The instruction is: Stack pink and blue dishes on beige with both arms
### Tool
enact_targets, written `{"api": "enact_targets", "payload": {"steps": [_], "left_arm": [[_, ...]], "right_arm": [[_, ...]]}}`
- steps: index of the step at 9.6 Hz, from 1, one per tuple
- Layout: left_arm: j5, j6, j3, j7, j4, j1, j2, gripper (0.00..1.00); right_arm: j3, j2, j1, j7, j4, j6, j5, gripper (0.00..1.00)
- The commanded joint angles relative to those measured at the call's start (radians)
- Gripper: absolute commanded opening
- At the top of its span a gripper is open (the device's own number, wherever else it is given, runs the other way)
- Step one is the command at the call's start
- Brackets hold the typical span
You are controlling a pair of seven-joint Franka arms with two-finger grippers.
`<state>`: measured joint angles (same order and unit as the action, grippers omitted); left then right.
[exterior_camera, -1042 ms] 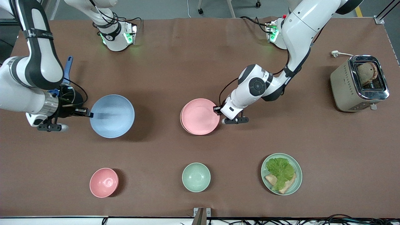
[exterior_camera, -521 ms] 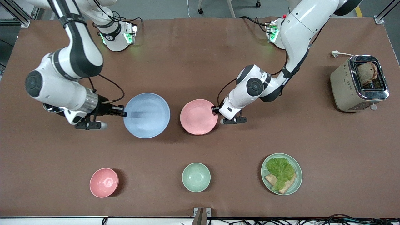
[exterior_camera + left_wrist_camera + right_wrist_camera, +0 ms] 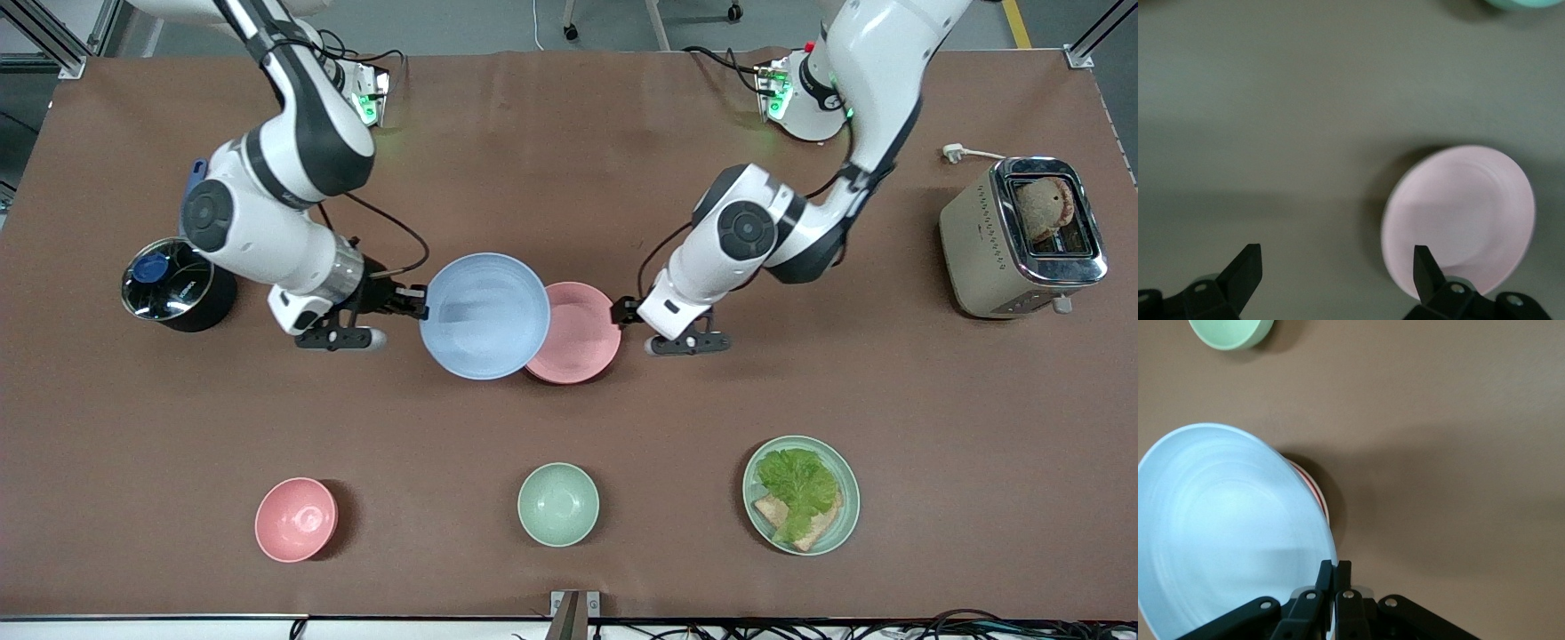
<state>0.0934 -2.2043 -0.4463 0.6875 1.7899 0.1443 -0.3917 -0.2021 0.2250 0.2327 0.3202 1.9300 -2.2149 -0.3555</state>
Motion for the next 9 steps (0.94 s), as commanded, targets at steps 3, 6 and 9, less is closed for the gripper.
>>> {"api": "enact_targets", "payload": {"steps": [3,6,9], "left_arm": [[0.224,0.405,0.015,-0.139,-0.259,-0.093,0.02,1.0],[0.221,0.443,0.015,-0.254,-0.302,-0.211,0.118,1.0],[0.168,0.449,0.008,-0.382,-0.307,-0.313,0.174,1.0]], "right_arm": [[0.0,0.04,0.123,0.147,0.063,-0.193,-0.008,0.01],[0.003,0.153,0.219,0.232,0.064,-0.363,-0.008,0.01],[0.015,0.206,0.266,0.246,0.09,-0.446,-0.005,0.01]]}}
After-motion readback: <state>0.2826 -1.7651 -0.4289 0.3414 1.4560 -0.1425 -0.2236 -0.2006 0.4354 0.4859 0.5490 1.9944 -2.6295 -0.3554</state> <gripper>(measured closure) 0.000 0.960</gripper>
